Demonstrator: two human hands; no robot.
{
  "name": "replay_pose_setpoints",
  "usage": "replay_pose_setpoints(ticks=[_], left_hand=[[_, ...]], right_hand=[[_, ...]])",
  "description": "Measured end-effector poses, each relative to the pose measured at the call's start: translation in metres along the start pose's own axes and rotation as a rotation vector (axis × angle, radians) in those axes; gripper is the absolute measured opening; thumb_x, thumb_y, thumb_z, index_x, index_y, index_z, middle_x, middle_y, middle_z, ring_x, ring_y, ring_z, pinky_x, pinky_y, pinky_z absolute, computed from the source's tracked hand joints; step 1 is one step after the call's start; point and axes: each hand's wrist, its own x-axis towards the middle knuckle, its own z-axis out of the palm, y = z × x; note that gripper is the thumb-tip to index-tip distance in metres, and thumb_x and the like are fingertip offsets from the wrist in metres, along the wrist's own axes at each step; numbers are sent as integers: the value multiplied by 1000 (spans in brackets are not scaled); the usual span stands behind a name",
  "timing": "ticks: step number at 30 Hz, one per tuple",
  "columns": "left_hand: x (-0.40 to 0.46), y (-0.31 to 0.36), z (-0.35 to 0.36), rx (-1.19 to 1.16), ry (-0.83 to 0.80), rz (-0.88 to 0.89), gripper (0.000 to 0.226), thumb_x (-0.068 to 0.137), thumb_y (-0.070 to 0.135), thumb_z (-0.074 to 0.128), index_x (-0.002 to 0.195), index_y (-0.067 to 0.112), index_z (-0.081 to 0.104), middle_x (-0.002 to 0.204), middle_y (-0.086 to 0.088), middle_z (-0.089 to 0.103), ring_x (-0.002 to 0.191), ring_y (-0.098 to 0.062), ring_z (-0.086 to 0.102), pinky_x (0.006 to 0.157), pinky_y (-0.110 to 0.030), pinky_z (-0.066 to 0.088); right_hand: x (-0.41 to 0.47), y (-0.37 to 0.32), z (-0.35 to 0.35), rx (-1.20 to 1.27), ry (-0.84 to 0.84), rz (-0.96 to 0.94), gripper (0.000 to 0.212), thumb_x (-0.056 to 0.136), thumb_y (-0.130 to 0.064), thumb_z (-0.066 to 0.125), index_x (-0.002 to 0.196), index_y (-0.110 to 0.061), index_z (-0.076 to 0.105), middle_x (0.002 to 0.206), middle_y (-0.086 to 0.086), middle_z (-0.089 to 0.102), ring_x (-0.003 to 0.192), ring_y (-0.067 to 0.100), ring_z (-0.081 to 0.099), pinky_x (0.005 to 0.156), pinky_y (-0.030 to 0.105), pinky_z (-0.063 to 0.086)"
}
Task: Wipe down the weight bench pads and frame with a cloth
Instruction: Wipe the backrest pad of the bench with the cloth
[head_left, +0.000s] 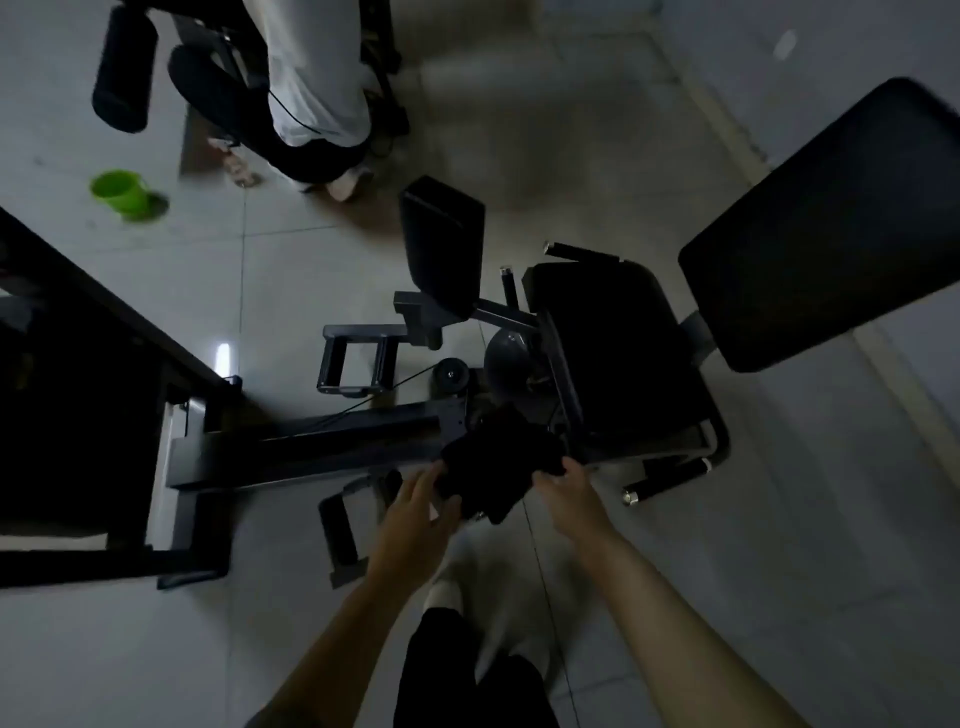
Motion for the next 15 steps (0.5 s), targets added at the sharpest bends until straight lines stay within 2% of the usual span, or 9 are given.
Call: replay_pose_setpoints(ticks=[3, 6, 8, 10, 13, 15], left_hand=[[38, -3, 9, -231, -54, -175, 50, 95, 42, 43, 137, 13, 43, 136, -10, 50, 121, -25, 50, 100, -35, 41], [64, 0, 14, -365, -117, -296, 48, 93, 44, 46, 126, 10, 54, 120, -9, 60, 106, -22, 59, 87, -32, 47], [71, 5, 15, -394, -55, -236, 38, 92, 34, 53, 121, 9, 57, 113, -5, 62, 99, -17, 59, 84, -31, 48], [71, 10, 13, -349, 73, -152, 28, 90, 23, 59, 115, 11, 59, 105, -2, 61, 95, -15, 57, 81, -31, 48], [66, 21, 3, -358, 164, -70, 15, 86, 16, 64, 100, 14, 61, 88, 3, 60, 86, -16, 58, 67, -21, 42], [59, 29, -7, -516, 116, -87, 12, 84, 14, 67, 91, 18, 57, 85, 5, 62, 86, -16, 61, 70, -20, 46]], right_hand=[[24, -4, 0, 96, 69, 61, 53, 87, -38, 58, 132, -13, 48, 129, 8, 56, 116, 25, 53, 100, 38, 43], [36, -10, -7, 117, 39, 82, 45, 88, -33, 60, 125, -8, 55, 123, 7, 59, 111, 23, 55, 94, 32, 43], [40, -14, -12, 123, 1, 106, 34, 89, -23, 60, 119, -8, 56, 114, 6, 59, 102, 19, 54, 84, 30, 40], [42, -14, -16, 158, -29, 141, 26, 89, -16, 60, 114, -9, 54, 107, 7, 59, 95, 17, 54, 75, 29, 41], [38, -15, -15, 301, -48, 177, 10, 88, -10, 61, 90, -14, 52, 91, 6, 59, 79, 16, 56, 63, 27, 43], [35, -14, -15, 264, 17, 119, 21, 86, -8, 63, 75, -15, 47, 84, 7, 56, 74, 18, 55, 60, 27, 45]])
